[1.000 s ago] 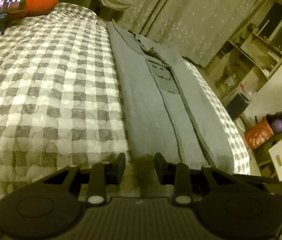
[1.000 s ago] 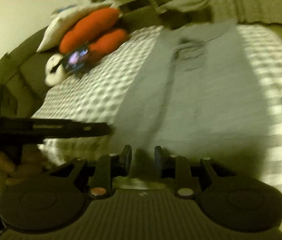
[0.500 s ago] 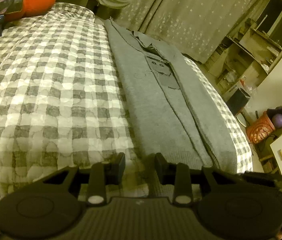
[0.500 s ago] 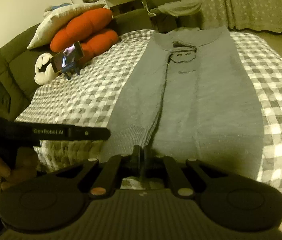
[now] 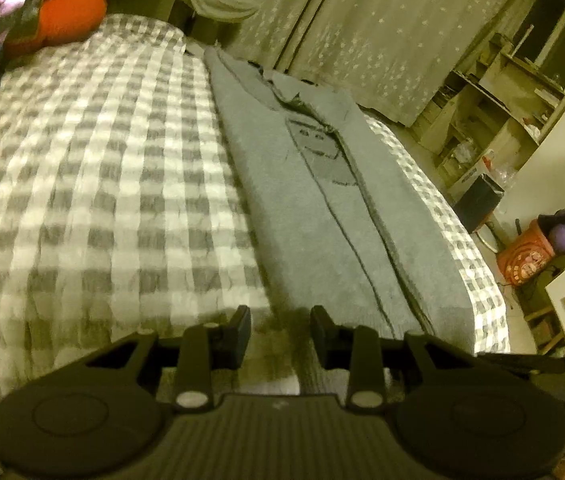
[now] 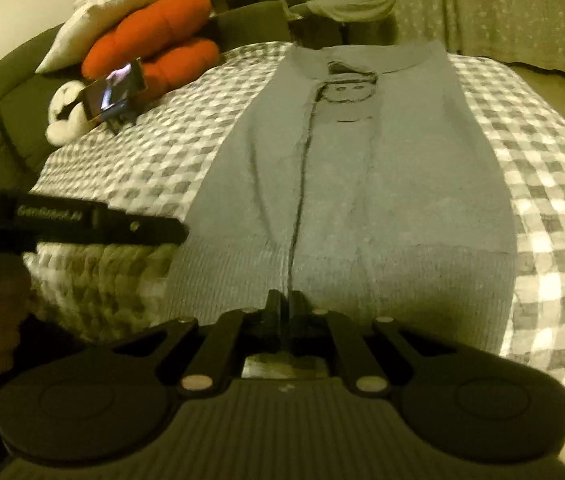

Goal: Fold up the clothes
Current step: 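Lower the right gripper toward the sweater's side edge near the cat print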

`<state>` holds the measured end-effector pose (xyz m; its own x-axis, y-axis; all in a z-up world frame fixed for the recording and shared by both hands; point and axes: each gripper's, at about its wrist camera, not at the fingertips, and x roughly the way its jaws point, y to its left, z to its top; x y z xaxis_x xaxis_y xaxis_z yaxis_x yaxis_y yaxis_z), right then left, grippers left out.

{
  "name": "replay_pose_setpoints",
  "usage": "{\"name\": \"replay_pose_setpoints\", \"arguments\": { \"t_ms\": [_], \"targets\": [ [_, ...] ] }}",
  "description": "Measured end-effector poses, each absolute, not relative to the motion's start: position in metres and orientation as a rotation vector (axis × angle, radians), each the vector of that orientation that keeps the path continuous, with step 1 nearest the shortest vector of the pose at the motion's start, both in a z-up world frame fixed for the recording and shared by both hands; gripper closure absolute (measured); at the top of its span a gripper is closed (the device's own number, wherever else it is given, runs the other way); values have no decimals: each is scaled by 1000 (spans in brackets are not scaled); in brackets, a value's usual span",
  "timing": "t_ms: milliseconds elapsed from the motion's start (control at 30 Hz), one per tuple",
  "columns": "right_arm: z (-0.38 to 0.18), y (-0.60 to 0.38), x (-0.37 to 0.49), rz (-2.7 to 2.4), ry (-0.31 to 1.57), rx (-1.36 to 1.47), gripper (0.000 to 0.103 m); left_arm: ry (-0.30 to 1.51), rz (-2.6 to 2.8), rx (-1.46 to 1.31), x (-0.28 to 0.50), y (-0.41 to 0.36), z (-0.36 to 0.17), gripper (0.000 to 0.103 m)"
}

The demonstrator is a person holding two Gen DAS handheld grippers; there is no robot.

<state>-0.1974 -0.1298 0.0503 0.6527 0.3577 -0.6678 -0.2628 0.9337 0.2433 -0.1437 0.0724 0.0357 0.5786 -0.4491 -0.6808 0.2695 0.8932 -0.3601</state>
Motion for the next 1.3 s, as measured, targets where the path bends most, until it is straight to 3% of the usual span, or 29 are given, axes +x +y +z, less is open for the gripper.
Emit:
{"name": "replay_pose_setpoints", "arguments": {
  "t_ms": [67,267,467,600,767,1300],
  "targets": [
    [62,-129,-197,376,754,81,90,849,-434,-185,-136,69,45,70],
    [93,-141,-160,331,691,47,90,839,-448,-66,-87,62,75,67],
    [80,-133,-90,261,728,-43,90,796,-461,83,-32,53,73,67],
    [83,-136,-56,241,718,-83,90,807,-492,31,-7,58,56,67],
    [76,-152,-30,163,730,-81,90,836,-514,21,3,64,31,67],
    [57,-161,3,58,721,-87,86,645,-585,28,-2,69,15,67]
  ]
}}
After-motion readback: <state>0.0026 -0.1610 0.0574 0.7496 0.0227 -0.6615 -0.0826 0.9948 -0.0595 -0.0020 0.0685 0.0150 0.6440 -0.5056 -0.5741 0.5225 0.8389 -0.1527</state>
